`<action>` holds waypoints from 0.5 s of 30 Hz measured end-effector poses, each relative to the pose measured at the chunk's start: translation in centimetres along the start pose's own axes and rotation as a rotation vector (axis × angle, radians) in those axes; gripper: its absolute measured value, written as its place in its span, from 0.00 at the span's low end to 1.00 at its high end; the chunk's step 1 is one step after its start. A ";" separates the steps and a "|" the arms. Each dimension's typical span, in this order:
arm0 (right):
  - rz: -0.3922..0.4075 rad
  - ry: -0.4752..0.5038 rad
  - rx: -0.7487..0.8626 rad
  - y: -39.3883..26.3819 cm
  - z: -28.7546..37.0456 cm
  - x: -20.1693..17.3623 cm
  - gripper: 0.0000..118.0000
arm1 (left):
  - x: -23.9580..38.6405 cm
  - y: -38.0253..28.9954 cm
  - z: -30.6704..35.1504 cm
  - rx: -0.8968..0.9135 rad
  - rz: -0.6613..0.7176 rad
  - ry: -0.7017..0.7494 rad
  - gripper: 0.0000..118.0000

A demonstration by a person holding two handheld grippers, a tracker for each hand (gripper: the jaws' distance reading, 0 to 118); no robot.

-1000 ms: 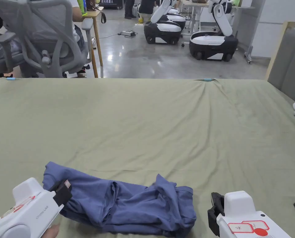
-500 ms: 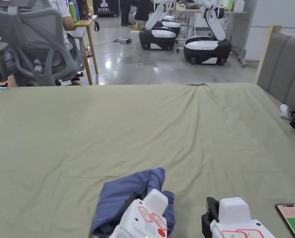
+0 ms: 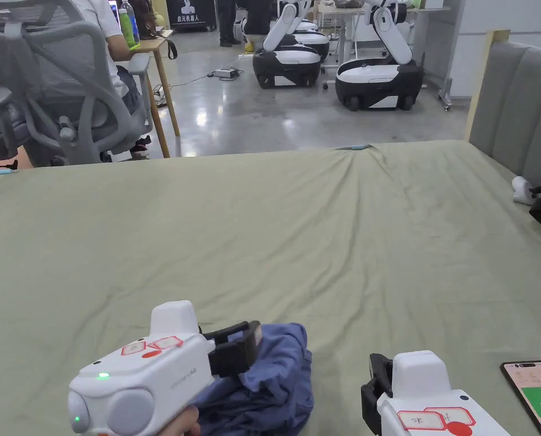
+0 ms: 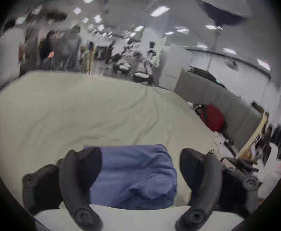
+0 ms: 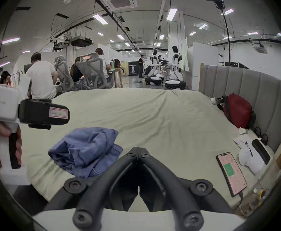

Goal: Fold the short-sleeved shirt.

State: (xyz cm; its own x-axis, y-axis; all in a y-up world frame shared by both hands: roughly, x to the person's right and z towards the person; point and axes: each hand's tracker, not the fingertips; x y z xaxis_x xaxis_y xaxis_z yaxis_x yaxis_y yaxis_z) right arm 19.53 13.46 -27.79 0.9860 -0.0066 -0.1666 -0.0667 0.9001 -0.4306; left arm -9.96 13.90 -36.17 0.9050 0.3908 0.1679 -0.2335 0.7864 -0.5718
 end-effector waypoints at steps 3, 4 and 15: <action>0.003 -0.001 -0.003 0.0 0.0 -0.1 0.00 | -0.4 -1.1 -1.4 -0.132 -0.002 -0.141 0.02; 0.004 -0.001 -0.005 0.0 -0.1 -0.1 0.00 | -0.2 -1.7 -1.7 -0.137 0.005 -0.173 0.00; 0.020 -0.036 -0.039 0.6 -0.4 0.1 0.00 | 4.2 -8.2 -6.8 -0.276 -0.012 -0.202 0.00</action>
State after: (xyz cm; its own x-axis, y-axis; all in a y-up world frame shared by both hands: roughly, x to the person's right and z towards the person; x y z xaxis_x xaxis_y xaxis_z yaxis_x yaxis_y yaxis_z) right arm 19.50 13.79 -28.41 0.9892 0.0277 -0.1442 -0.0920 0.8822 -0.4617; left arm -1.78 5.86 -36.27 0.8118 0.4911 0.3158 -0.0934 0.6431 -0.7601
